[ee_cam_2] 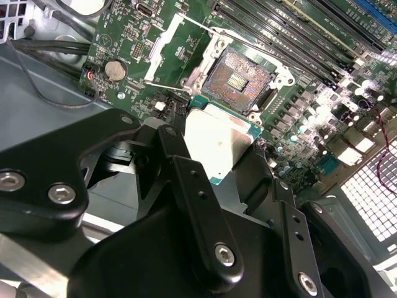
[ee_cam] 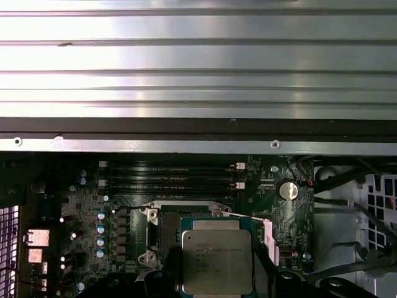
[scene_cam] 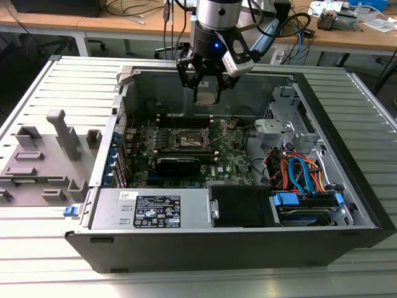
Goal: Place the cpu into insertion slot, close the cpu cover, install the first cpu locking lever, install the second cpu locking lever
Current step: 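Place the cpu into insertion slot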
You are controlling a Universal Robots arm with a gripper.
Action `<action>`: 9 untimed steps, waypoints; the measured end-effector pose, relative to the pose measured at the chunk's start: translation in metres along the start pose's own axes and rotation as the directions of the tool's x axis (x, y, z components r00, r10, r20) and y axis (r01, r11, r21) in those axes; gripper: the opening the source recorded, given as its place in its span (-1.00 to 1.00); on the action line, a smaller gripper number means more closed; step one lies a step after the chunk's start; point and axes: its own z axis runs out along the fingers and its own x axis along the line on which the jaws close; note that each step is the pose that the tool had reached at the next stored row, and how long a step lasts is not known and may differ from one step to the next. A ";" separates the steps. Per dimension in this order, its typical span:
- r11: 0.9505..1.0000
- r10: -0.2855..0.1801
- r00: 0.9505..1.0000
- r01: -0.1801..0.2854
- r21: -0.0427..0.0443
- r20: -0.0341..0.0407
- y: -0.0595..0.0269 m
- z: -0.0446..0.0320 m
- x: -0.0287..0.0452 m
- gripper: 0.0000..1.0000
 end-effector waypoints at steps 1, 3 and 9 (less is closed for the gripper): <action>1.000 0.000 1.000 0.000 0.000 0.000 0.0000 0.0010 0.0000 0.09; 1.000 0.000 1.000 0.000 0.000 0.000 0.0000 0.0013 0.0000 0.09; 1.000 0.000 1.000 0.000 0.000 0.000 -0.0003 0.0098 -0.0002 0.09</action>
